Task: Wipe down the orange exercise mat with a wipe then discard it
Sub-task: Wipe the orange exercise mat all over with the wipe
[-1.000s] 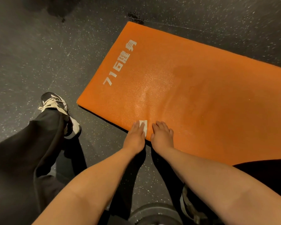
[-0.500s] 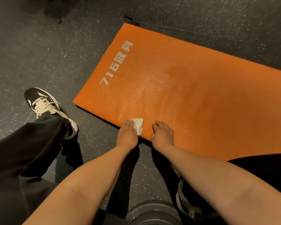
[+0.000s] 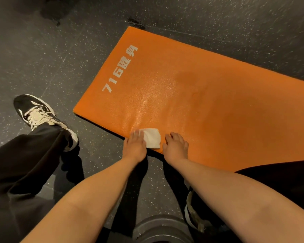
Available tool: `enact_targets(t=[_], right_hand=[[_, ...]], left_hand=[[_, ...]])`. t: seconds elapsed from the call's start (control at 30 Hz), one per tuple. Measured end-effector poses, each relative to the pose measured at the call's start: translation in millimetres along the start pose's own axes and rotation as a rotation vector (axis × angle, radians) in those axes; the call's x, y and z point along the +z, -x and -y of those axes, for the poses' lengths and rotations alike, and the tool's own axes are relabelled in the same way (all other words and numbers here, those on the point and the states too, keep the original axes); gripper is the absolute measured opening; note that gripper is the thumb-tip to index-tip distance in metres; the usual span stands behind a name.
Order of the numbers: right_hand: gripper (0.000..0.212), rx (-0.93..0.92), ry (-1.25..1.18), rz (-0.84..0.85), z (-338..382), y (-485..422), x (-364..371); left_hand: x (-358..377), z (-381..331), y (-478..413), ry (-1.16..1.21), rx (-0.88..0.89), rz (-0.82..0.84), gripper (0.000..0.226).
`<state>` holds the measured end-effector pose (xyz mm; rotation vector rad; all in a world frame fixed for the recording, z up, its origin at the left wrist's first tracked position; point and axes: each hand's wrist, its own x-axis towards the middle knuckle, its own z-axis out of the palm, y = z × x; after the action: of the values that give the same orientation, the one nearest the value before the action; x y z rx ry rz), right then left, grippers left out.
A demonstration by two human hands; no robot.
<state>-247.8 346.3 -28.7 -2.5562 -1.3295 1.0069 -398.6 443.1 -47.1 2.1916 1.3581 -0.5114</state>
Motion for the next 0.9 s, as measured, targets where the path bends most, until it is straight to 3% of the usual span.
enact_targets(t=[0.1,0.33,0.43,0.53,0.73,0.9], right_hand=[[0.049,-0.001,0.004,0.008,-1.5,-0.7,-1.4],[0.048,0.090,-0.234,-0.018,-3.4,-6.3,-15.2],[0.046,0.095,-0.258,-0.022,-3.3,-4.7,-19.5],[0.039,0.129,-0.312,-0.033,0.3,-7.8,-22.7],[0.027,0.136,-0.516,-0.027,3.7,-6.4,-30.7],[0.017,0.150,-0.699,-0.138,11.1,3.6,-36.5]], left_hand=[[0.3,-3.9,-2.7,0.078,-0.040,0.034,0.058],[20.9,-64.1,20.7,0.053,0.255,0.157,0.060],[21.2,-65.0,18.2,0.108,0.264,0.095,0.057],[15.4,-55.7,15.7,0.205,0.297,-0.074,0.046],[-9.1,-52.0,21.1,0.569,0.114,-0.174,0.030],[-39.4,-62.6,25.0,0.909,-0.114,-0.222,0.028]])
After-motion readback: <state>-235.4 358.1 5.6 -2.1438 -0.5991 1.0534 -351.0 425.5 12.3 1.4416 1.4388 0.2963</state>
